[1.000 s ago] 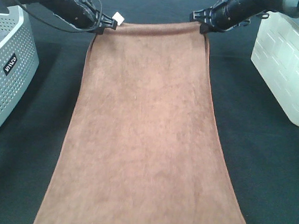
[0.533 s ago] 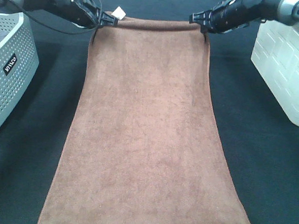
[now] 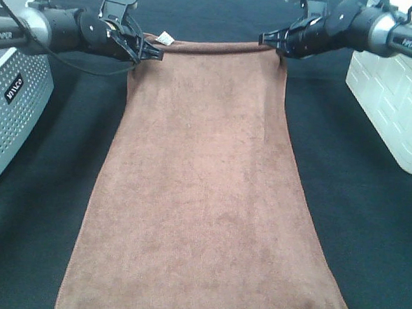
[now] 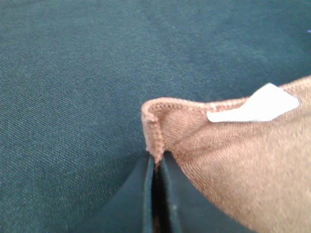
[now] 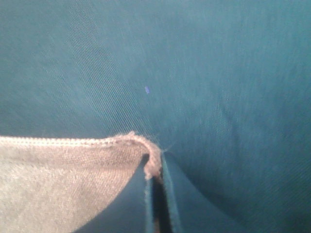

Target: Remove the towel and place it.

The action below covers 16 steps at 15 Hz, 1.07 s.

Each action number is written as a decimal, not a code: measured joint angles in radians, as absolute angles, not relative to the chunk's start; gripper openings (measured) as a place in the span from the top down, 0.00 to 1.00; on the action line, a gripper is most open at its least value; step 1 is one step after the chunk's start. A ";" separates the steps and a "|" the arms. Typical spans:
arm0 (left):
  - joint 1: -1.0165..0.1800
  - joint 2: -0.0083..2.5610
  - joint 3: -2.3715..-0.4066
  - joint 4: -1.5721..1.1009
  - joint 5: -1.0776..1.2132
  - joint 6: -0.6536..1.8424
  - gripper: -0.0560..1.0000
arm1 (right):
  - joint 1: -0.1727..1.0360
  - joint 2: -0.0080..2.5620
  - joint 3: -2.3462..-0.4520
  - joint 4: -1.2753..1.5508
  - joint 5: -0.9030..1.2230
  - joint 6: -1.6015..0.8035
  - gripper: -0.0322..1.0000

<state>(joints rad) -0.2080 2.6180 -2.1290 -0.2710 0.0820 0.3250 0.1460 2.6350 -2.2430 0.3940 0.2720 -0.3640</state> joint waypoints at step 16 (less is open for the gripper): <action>-0.218 2.710 -2.129 -0.271 -0.074 0.324 0.84 | 0.145 2.758 -2.337 0.480 0.246 -0.364 0.78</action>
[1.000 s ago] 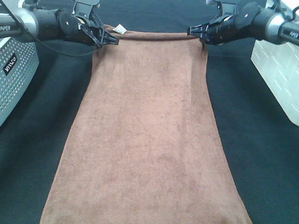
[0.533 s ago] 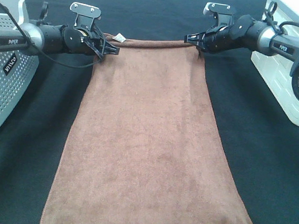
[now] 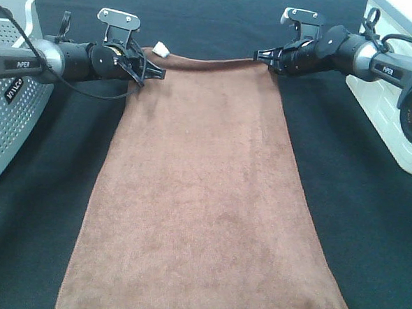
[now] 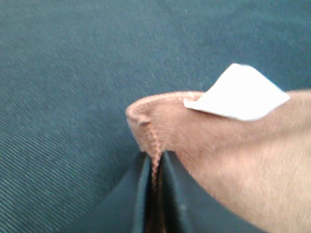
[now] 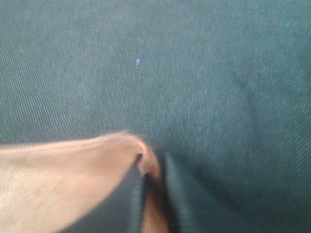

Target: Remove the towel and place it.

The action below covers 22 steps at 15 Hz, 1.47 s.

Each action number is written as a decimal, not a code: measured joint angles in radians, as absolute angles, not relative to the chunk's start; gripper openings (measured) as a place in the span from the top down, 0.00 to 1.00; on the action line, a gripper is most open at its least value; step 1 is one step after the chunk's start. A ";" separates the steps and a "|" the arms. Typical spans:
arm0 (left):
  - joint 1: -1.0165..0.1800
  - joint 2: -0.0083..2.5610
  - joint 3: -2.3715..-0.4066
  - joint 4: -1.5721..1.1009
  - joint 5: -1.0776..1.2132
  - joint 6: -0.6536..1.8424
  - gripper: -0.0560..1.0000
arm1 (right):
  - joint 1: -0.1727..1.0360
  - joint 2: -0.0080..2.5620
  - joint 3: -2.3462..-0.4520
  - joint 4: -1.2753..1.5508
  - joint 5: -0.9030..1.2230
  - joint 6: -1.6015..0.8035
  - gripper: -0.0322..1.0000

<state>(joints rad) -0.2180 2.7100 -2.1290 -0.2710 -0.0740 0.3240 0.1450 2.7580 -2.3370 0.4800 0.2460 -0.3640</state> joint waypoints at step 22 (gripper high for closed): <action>-0.205 2.257 -2.129 -0.173 0.729 0.220 0.20 | 0.143 2.324 -2.339 0.308 1.006 -0.252 0.24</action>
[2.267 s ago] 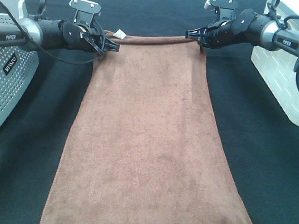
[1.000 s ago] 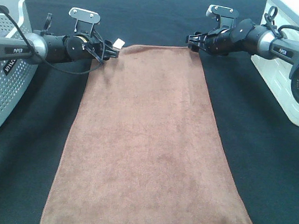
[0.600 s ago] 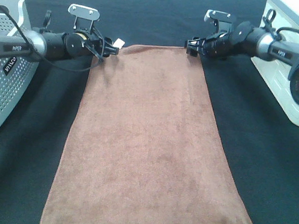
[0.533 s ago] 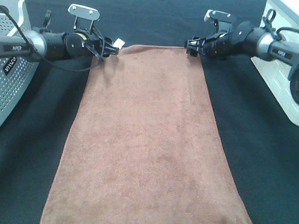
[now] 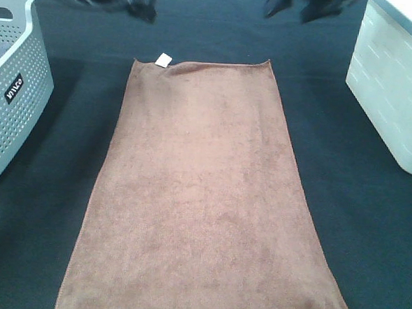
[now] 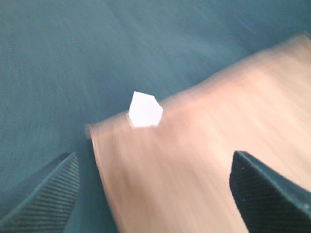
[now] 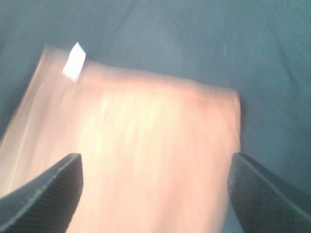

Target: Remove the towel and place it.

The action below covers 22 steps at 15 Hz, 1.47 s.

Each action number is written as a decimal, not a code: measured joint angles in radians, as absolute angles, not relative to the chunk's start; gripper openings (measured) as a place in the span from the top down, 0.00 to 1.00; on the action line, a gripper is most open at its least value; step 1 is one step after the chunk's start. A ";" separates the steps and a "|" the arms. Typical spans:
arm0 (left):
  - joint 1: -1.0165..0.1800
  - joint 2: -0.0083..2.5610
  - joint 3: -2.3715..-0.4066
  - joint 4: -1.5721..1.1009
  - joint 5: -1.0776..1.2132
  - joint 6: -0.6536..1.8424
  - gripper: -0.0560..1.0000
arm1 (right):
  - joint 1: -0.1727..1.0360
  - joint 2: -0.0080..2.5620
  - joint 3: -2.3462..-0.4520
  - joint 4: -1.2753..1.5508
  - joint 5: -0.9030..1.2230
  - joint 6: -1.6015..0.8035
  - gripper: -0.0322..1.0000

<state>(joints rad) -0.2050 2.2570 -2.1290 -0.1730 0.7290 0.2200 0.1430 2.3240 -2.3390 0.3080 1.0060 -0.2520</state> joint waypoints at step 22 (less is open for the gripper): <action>0.051 0.626 -0.925 -0.009 1.059 -0.036 0.19 | 0.016 0.526 -0.834 0.128 1.206 -0.022 0.24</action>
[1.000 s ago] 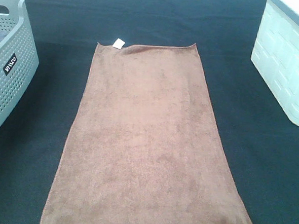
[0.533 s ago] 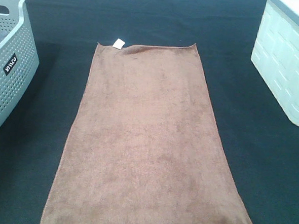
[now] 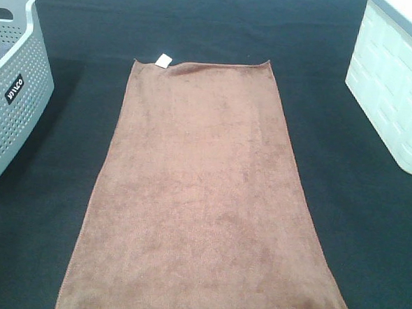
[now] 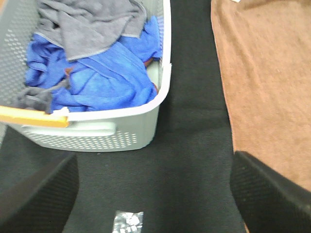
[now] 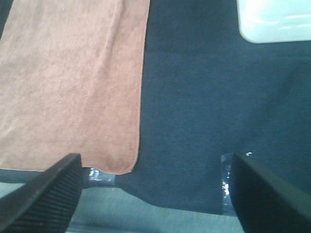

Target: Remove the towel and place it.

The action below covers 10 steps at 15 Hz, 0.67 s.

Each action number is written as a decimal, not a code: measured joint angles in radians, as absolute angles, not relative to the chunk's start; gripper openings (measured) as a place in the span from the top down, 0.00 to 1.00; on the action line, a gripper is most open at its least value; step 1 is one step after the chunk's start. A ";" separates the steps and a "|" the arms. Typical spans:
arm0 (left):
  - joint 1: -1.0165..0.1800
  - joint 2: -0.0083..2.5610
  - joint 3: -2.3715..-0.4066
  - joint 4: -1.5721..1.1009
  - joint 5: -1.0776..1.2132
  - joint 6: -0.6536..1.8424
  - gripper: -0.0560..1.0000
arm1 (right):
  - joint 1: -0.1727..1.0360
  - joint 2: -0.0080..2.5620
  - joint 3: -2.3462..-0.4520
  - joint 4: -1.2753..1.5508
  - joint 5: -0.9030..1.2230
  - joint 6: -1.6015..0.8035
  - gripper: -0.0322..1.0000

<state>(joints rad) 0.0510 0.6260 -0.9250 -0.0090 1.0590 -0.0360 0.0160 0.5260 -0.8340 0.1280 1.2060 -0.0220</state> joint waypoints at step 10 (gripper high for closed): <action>0.051 0.078 -0.533 0.047 1.060 0.000 0.19 | 0.016 -0.004 -0.565 0.097 1.199 -0.020 0.24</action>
